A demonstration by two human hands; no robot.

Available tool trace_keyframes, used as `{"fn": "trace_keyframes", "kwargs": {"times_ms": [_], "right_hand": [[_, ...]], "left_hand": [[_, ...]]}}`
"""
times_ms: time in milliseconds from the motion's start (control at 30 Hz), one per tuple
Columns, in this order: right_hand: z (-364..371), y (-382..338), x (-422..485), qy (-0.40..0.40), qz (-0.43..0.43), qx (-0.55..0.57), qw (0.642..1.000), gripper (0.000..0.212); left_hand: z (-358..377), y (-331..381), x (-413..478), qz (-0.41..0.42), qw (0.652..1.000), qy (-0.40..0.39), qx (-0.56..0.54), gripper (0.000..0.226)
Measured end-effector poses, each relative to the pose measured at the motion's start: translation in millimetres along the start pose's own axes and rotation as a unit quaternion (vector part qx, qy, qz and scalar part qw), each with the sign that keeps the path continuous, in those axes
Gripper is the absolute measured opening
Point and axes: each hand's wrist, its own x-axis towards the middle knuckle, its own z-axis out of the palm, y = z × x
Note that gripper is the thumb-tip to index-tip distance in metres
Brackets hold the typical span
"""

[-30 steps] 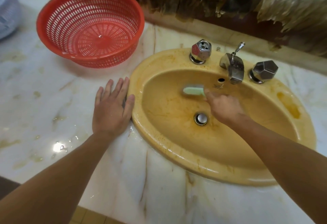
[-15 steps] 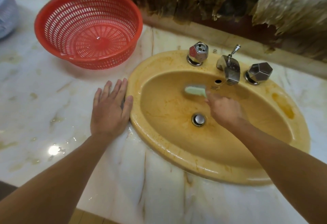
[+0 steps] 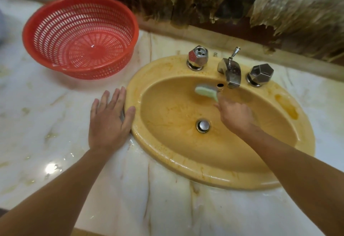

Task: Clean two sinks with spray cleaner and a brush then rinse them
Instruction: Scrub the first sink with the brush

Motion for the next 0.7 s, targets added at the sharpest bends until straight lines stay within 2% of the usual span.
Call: {"fn": "trace_keyframes", "kwargs": {"times_ms": [33,67,167,267,300,367,400,500,533,600,633,700], "right_hand": [[0,2,2,0.043,0.013,0.015,0.999,0.046],[-2,2,3,0.038,0.018,0.003,0.999,0.046],[-7,2,-1,-0.076,-0.010,-0.065,0.995,0.046],[-8,5,-2,0.009,0.015,-0.030,0.999,0.049],[-9,4,0,0.002,0.016,-0.036,0.999,0.048],[-8,4,-1,-0.083,0.003,-0.064,0.994,0.048],[-7,5,-2,-0.084,0.001,-0.067,0.994,0.050],[-6,6,1,0.039,-0.005,-0.036,0.999,0.052],[-8,4,3,0.037,-0.008,-0.032,0.999,0.049],[-5,1,0,-0.038,-0.015,-0.047,0.998,0.044],[-4,2,-1,-0.036,-0.015,-0.050,0.998,0.044],[-3,6,-2,0.033,-0.003,-0.026,0.999,0.046]], "left_hand": [[0,0,0,0.001,1.000,0.000,0.001,0.069],[-1,0,0,0.002,1.000,0.001,0.001,0.069],[-1,1,0,0.005,1.000,0.000,0.000,0.069],[0,0,1,0.005,1.000,-0.003,0.000,0.069],[0,-1,2,0.008,1.000,-0.004,0.001,0.069],[-1,-1,1,0.005,1.000,-0.010,-0.012,0.069],[-2,2,2,-0.005,0.999,-0.013,-0.033,0.070],[1,17,6,-0.055,0.995,-0.008,-0.085,0.074],[3,21,5,-0.064,0.994,0.001,-0.087,0.073],[6,24,2,-0.067,0.994,0.020,-0.088,0.069],[7,24,2,-0.064,0.994,0.026,-0.089,0.067],[8,23,1,-0.050,0.995,0.029,-0.077,0.064]]}}
